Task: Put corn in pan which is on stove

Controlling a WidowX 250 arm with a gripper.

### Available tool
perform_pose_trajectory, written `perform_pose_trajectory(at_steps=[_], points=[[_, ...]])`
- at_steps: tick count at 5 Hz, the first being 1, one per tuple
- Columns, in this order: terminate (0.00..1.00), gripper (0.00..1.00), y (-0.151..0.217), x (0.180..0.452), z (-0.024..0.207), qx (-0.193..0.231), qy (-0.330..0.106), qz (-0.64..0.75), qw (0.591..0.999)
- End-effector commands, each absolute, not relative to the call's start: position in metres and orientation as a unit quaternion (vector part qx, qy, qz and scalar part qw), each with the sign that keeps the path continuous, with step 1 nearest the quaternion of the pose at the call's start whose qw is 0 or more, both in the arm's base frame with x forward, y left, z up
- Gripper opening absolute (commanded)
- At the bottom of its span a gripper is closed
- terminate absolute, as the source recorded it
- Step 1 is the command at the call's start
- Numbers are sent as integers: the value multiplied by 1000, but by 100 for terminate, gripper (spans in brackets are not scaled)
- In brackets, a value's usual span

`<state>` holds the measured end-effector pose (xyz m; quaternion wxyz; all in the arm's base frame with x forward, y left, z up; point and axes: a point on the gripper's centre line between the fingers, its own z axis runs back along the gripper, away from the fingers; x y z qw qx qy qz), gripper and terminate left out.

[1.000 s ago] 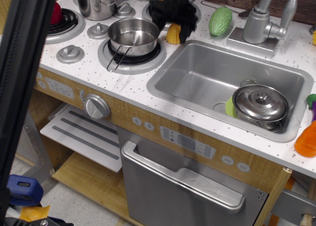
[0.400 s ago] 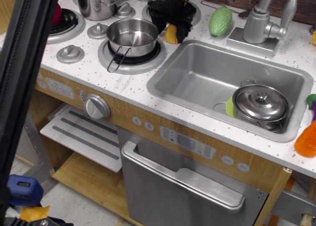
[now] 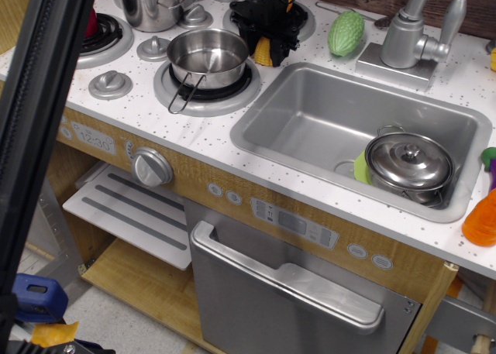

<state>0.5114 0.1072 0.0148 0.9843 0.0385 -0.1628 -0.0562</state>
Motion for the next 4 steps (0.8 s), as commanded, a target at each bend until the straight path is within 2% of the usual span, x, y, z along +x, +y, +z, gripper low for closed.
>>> perform_pose_trajectory(at_steps=[1,2,4], points=[[0,0,101,520,88,83,-204,-64,973],[0,0,98,512,110,109,-189,-69,974],[0,0,112,496,130,142,-183,-47,972]])
